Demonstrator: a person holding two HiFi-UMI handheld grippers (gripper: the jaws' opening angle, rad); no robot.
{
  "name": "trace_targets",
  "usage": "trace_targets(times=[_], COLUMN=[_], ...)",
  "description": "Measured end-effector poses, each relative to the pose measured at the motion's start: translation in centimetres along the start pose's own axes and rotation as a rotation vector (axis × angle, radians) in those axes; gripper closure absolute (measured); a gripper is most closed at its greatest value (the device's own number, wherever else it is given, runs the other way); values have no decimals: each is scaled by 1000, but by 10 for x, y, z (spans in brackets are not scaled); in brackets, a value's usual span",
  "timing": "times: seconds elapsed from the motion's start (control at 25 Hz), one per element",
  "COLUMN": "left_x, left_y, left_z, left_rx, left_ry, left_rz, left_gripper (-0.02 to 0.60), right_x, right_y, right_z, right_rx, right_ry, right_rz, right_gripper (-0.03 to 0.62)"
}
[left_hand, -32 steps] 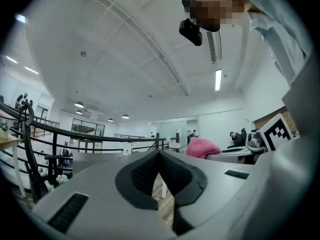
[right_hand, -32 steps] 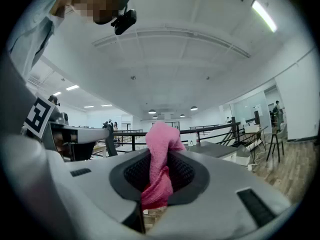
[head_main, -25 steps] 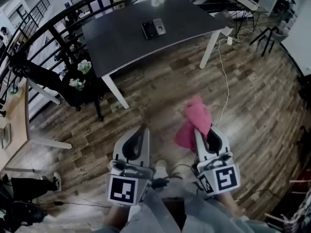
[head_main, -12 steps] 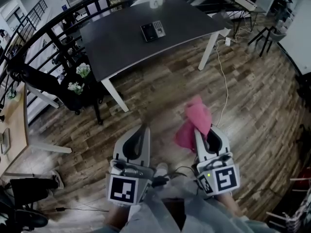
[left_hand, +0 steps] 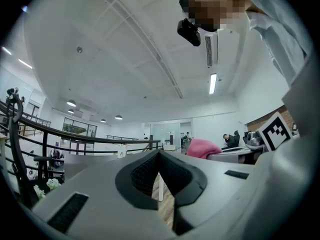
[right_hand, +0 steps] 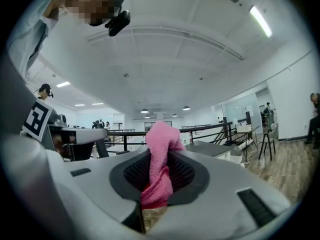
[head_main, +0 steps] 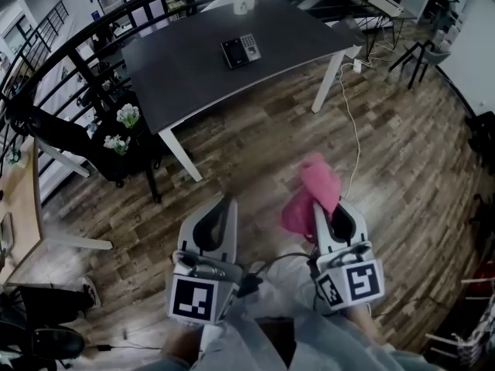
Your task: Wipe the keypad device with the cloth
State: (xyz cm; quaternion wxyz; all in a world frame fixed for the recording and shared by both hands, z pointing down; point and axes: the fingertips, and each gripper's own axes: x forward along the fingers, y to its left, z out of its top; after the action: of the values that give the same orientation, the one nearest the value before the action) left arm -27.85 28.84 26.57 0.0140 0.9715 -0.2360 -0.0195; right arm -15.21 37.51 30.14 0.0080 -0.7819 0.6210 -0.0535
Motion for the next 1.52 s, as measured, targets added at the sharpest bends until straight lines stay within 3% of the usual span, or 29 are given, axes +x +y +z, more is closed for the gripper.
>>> trace_targets(times=[0.28,0.64,1.52], left_x=[7,34,178], left_y=[6,17,55], left_z=[-4,-11,-1], left_rx=[-17,-22,-10], left_ry=[-3,11,-17], left_rz=[18,74,225], left_gripper=[578,578,578], right_x=[11,49,196], right_y=[-5,-12,-98], right_z=[-1,-6,19], right_rx=[-14,-6,-12], right_ry=[8,23,30], right_rz=[5,89,260], right_gripper=[523,523,523])
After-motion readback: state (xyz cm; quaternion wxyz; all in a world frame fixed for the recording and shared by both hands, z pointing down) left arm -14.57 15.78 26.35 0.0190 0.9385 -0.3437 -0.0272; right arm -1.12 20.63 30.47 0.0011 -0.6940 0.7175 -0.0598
